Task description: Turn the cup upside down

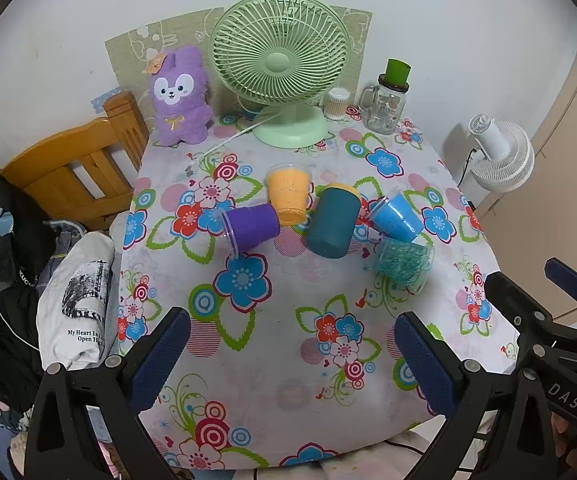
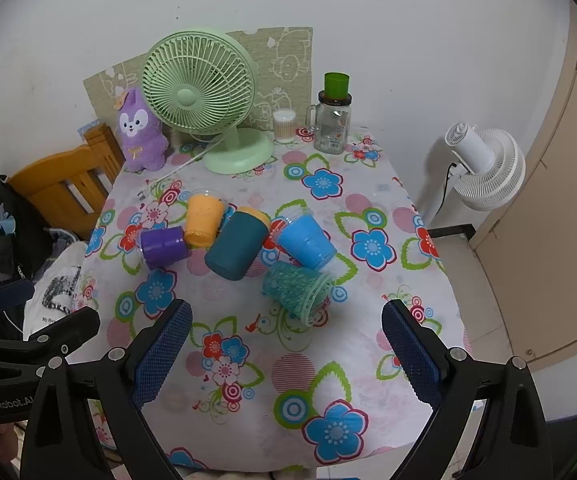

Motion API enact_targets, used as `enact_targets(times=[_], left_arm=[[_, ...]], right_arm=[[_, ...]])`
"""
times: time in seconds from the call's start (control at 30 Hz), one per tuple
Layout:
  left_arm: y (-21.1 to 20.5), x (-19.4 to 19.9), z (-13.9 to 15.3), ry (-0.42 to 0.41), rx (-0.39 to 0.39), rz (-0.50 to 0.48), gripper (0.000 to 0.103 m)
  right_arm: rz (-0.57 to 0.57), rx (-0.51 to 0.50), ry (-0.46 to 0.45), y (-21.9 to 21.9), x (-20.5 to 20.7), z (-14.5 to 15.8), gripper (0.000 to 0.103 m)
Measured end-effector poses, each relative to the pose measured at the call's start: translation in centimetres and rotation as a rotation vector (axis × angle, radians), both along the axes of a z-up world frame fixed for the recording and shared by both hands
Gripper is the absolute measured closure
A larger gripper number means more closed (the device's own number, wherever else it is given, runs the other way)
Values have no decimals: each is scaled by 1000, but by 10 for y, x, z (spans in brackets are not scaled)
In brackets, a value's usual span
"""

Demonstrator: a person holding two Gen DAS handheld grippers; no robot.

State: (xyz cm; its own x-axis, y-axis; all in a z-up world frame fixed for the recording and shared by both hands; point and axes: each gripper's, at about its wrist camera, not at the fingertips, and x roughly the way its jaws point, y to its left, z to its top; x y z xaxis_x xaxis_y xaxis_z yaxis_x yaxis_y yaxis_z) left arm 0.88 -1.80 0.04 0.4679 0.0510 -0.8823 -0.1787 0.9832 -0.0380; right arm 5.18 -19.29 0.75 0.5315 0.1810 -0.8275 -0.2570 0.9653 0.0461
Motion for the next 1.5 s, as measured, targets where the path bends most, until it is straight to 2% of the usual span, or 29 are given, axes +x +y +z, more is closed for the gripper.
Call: enact_targets(times=[0.43,0.9,1.1,1.5], left_arm=[[-7,6,-6,31,12,14,0],[-14,19,-13,87,17,112,0],[-13,22,-12,82,17,162,0],[-3,42,-10,79,23,196,0]], right_arm=[[28,18,28,-6,10,-5,6],[128,21,59,-11,40,-12,6],[181,24,56,-7,54,-14,6],[193,13,49,8,77,-11,6]])
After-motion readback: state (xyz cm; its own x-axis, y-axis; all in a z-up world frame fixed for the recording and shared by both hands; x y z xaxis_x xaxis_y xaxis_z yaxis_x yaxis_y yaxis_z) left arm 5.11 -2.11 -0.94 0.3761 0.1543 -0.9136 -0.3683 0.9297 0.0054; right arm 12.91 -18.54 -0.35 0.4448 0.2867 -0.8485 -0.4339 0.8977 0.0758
